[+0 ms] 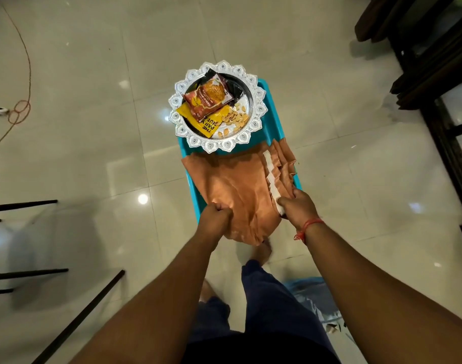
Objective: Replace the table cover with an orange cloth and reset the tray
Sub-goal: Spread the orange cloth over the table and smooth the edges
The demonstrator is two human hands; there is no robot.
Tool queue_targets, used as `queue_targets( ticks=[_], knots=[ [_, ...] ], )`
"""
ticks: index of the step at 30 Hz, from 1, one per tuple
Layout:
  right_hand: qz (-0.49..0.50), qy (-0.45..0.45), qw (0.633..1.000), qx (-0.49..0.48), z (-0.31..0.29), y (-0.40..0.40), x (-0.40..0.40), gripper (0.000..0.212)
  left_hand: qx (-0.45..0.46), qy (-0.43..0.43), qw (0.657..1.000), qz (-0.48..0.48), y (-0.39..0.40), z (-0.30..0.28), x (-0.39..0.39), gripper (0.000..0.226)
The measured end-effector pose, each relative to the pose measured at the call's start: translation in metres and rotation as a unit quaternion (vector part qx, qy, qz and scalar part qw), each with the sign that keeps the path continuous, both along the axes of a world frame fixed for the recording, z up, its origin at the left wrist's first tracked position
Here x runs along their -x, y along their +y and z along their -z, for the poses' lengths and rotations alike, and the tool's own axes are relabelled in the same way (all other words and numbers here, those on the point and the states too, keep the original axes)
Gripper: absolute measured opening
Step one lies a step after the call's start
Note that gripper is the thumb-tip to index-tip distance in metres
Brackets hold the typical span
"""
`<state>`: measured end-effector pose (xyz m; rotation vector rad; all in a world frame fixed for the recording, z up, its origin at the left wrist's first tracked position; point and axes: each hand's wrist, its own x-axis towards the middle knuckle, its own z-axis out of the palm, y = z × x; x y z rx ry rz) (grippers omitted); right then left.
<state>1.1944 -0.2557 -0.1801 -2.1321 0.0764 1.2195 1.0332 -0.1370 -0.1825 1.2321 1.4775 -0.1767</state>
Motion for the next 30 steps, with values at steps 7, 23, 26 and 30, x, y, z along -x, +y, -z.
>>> queue_targets(
  ticks=[7,23,26,30],
  knots=[
    [-0.015,-0.039,0.999,-0.03,-0.052,0.025,0.043,0.047,-0.081,-0.025,0.994,0.074,0.007,-0.025,0.012,0.011],
    [-0.423,-0.099,0.888,-0.152,-0.25,0.178,0.243,0.019,-0.124,-0.306,0.943,-0.05,0.104,-0.206,0.214,0.023],
    [-0.513,-0.112,0.83,-0.188,-0.269,0.212,0.29,0.02,-0.163,-0.294,0.935,-0.113,0.12,-0.231,0.272,0.025],
    [-0.604,-0.111,0.751,-0.244,-0.283,0.251,0.358,0.025,-0.239,-0.254,0.91,-0.225,0.12,-0.258,0.345,0.026]
  ],
)
